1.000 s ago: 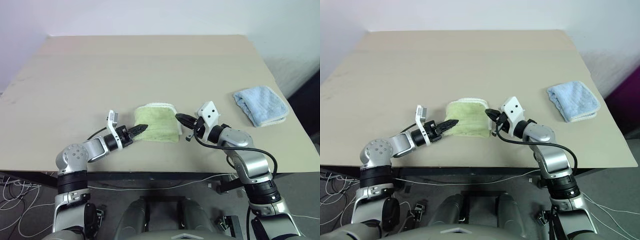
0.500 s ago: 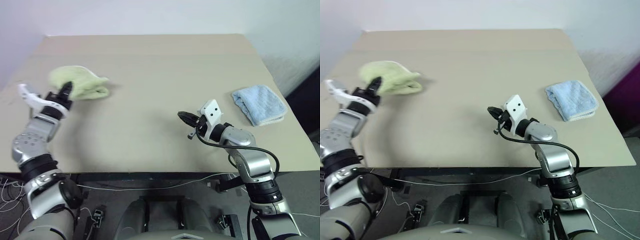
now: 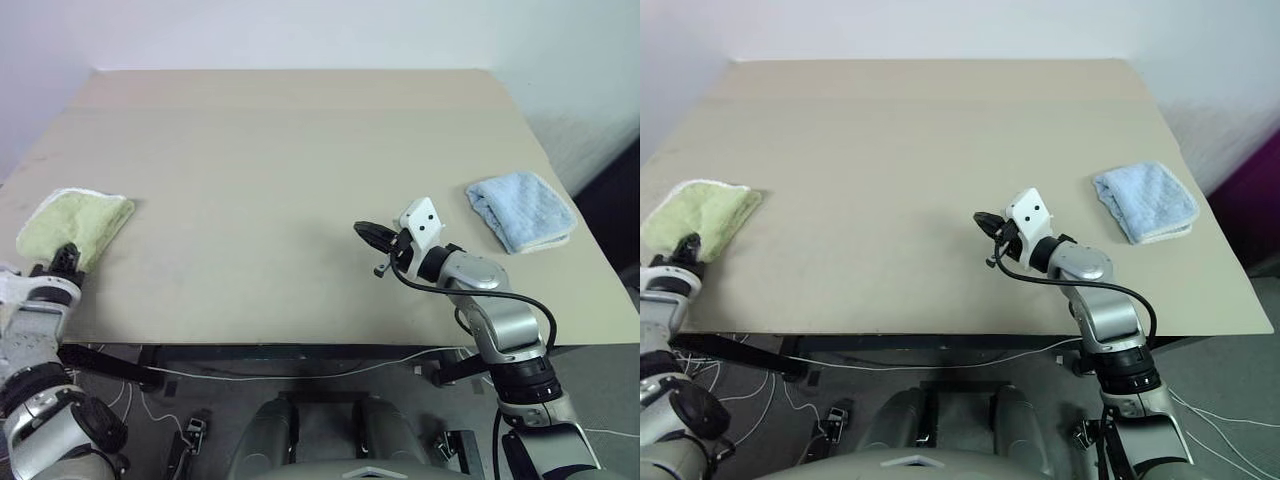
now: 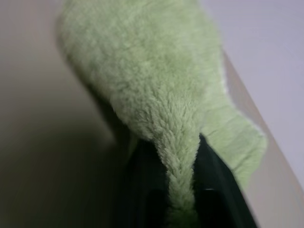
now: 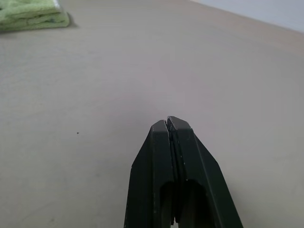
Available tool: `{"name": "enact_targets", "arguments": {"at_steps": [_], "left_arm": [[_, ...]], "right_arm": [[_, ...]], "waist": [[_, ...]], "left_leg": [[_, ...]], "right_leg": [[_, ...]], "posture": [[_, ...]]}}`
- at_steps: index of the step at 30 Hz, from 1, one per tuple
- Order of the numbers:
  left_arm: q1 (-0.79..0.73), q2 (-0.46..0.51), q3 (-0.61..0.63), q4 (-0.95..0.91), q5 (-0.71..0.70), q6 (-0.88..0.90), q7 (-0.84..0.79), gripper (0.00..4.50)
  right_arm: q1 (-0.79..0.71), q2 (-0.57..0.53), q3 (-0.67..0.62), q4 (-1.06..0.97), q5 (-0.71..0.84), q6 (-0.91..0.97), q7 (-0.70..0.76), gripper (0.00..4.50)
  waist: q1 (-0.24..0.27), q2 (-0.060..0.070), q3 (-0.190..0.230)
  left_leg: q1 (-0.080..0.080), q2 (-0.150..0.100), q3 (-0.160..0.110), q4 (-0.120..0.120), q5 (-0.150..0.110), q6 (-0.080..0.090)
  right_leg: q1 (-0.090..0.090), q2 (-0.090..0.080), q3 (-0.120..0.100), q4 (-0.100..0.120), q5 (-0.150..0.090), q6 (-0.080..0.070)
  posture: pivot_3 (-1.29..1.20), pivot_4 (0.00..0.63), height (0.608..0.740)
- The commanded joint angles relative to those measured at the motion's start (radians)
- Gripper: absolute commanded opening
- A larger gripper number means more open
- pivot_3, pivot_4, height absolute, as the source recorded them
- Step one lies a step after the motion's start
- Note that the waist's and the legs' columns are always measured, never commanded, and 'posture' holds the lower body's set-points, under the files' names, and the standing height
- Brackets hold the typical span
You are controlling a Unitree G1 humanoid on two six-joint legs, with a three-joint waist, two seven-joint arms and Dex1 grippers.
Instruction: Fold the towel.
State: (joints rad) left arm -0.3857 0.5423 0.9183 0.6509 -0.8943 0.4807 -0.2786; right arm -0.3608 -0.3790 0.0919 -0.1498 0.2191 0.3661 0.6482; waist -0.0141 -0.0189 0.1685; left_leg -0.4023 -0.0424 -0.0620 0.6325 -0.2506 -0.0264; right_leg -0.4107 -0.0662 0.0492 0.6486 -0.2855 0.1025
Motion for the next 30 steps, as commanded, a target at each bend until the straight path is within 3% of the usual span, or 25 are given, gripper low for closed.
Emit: {"name": "enact_targets", "arguments": {"at_steps": [1, 8, 13, 16, 19, 23, 27, 30], "left_arm": [[0.055, -0.031, 0.061, -0.123, -0.077, 0.019, 0.023, 2.0], [0.144, -0.063, 0.072, -0.26, -0.155, 0.052, 0.026, 4.39], [0.288, -0.101, -0.051, -0.528, -0.17, 0.141, -0.05, 4.45], [0.364, -0.121, -0.228, -0.712, -0.107, 0.18, -0.071, 4.45], [0.359, -0.099, -0.457, -0.822, 0.065, 0.138, -0.092, 4.45], [0.266, -0.101, -0.626, -0.837, 0.224, 0.032, -0.126, 4.45], [0.162, -0.064, -0.783, -0.731, 0.455, -0.126, -0.169, 4.45], [0.106, -0.062, -0.815, -0.645, 0.524, -0.217, -0.202, 4.45]], "right_arm": [[-0.012, 0.002, -0.003, -0.009, 0.008, -0.02, 0.008, 0.0], [-0.027, 0.01, 0.006, 0.007, 0.007, -0.023, 0.021, 0.0], [-0.033, 0.012, 0.004, 0.016, 0.008, -0.027, 0.028, 0.0], [-0.037, 0.016, 0.005, 0.025, 0.006, -0.03, 0.03, 0.0], [-0.05, 0.013, -0.005, 0.055, 0.002, -0.042, 0.029, 0.0], [-0.068, 0.007, -0.027, 0.091, 0.001, -0.063, 0.017, 0.0], [-0.065, 0.009, -0.045, 0.115, -0.005, -0.087, -0.009, 0.0], [-0.052, 0.018, -0.056, 0.118, -0.015, -0.103, -0.043, 0.0]], "waist": [[0.0, 0.0, 0.0], [-0.006, 0.0, 0.0], [-0.004, 0.0, 0.0], [0.009, 0.0, 0.0], [0.014, -0.001, 0.0], [0.006, -0.001, 0.0], [-0.002, 0.0, -0.001], [-0.003, 0.0, -0.001]], "left_leg": [[0.0, 0.0, 0.0, 0.0, 0.0, 0.0], [0.0, 0.0, 0.0, 0.0, 0.0, 0.0], [0.0, 0.001, 0.001, -0.001, 0.0, 0.0], [0.0, 0.0, 0.0, 0.0, 0.0, 0.0], [0.0, -0.001, -0.001, 0.0, 0.0, 0.0], [0.0, 0.0, 0.0, 0.0, 0.0, 0.0], [0.0, 0.001, 0.001, -0.001, 0.0, 0.0], [0.001, 0.001, 0.001, -0.001, 0.0, 0.0]], "right_leg": [[0.0, 0.0, 0.0, 0.0, 0.0, 0.0], [0.0, 0.0, 0.0, 0.0, 0.0, 0.0], [0.0, 0.0, 0.001, 0.0, 0.0, 0.0], [0.001, -0.001, 0.001, -0.001, 0.0, 0.0], [0.002, -0.001, 0.0, -0.001, 0.001, -0.001], [0.001, 0.0, 0.0, -0.002, 0.001, -0.001], [0.0, 0.002, 0.0, -0.001, 0.001, -0.001], [0.0, 0.003, 0.0, -0.001, 0.001, -0.001]], "posture": [[0.0, 0.15, 0.74], [0.0, 0.15, 0.74], [0.0, 0.15, 0.74], [0.0, 0.15, 0.74], [0.0, 0.15, 0.74], [0.0, 0.15, 0.74], [0.0, 0.15, 0.74], [0.0, 0.15, 0.74]]}}
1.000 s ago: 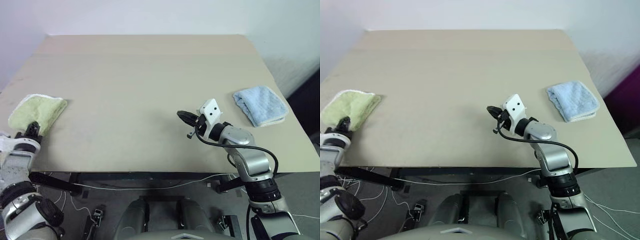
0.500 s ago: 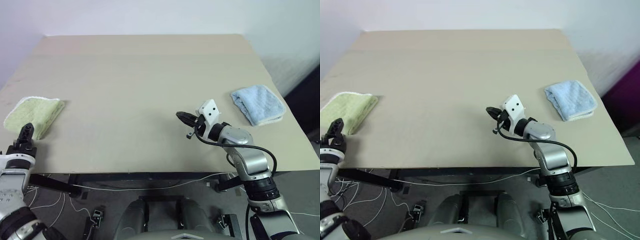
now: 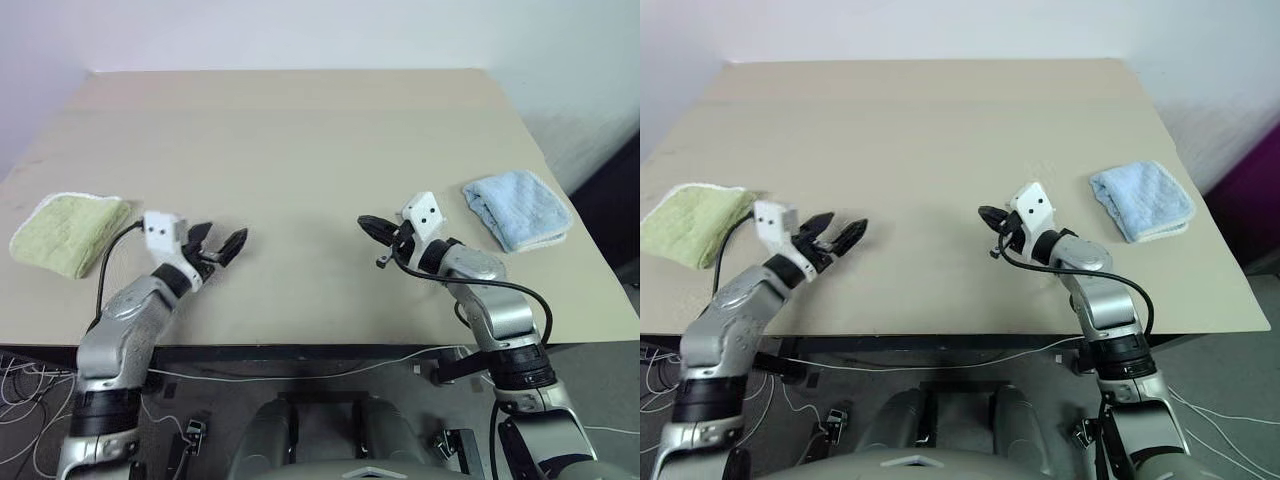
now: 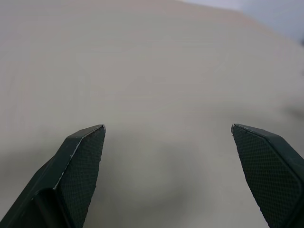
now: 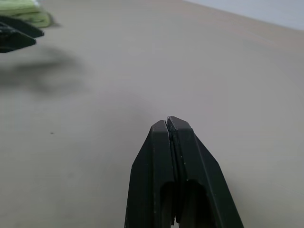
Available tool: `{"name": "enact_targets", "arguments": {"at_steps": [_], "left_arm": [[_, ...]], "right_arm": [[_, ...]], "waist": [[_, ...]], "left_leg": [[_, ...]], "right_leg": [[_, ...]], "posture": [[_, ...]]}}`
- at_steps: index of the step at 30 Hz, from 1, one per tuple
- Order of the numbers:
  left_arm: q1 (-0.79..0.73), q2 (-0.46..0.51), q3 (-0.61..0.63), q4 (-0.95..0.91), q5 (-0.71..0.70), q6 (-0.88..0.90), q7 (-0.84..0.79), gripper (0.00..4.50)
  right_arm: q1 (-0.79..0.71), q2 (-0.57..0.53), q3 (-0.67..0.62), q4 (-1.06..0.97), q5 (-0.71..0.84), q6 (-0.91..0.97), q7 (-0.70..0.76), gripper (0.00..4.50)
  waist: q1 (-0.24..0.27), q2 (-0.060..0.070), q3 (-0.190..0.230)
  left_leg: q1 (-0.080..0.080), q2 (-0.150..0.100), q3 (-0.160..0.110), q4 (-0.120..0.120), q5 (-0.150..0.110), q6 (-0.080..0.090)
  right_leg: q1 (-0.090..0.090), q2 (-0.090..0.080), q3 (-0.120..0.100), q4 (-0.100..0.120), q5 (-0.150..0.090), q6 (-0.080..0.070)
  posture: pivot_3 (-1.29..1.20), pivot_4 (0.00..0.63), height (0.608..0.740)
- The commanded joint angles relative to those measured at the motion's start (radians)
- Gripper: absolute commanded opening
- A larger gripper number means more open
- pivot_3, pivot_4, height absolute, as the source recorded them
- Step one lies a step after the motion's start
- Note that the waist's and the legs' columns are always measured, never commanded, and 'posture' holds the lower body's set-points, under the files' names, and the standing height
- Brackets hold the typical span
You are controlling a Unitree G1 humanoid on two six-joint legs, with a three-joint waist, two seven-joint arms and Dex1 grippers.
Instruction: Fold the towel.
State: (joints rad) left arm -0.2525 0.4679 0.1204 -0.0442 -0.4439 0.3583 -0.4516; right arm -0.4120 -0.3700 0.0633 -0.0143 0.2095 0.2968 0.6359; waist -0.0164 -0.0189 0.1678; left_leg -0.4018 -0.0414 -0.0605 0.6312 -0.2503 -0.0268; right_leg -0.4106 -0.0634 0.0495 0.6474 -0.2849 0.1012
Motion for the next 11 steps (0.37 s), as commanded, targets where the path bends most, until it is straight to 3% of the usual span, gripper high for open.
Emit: {"name": "enact_targets", "arguments": {"at_steps": [1, 11], "left_arm": [[-0.039, 0.013, -0.012, 0.07, 0.08, -0.114, -0.041, 4.45], [-0.084, -0.02, -0.024, 0.163, 0.138, -0.183, -0.075, 4.45]], "right_arm": [[0.002, 0.015, -0.028, -0.023, -0.007, -0.032, -0.044, 0.0], [0.046, 0.031, -0.027, -0.07, -0.015, -0.03, -0.115, 0.0]], "waist": [[0.0, 0.0, 0.0], [0.003, 0.0, 0.0]], "left_leg": [[0.0, 0.0, 0.0, 0.0, 0.0, 0.0], [-0.001, 0.0, 0.0, 0.001, 0.0, 0.0]], "right_leg": [[0.0, 0.0, 0.0, 0.0, 0.0, 0.0], [0.0, -0.001, 0.0, 0.0, 0.0, 0.0]], "posture": [[0.0, 0.15, 0.74], [0.0, 0.15, 0.74]]}}
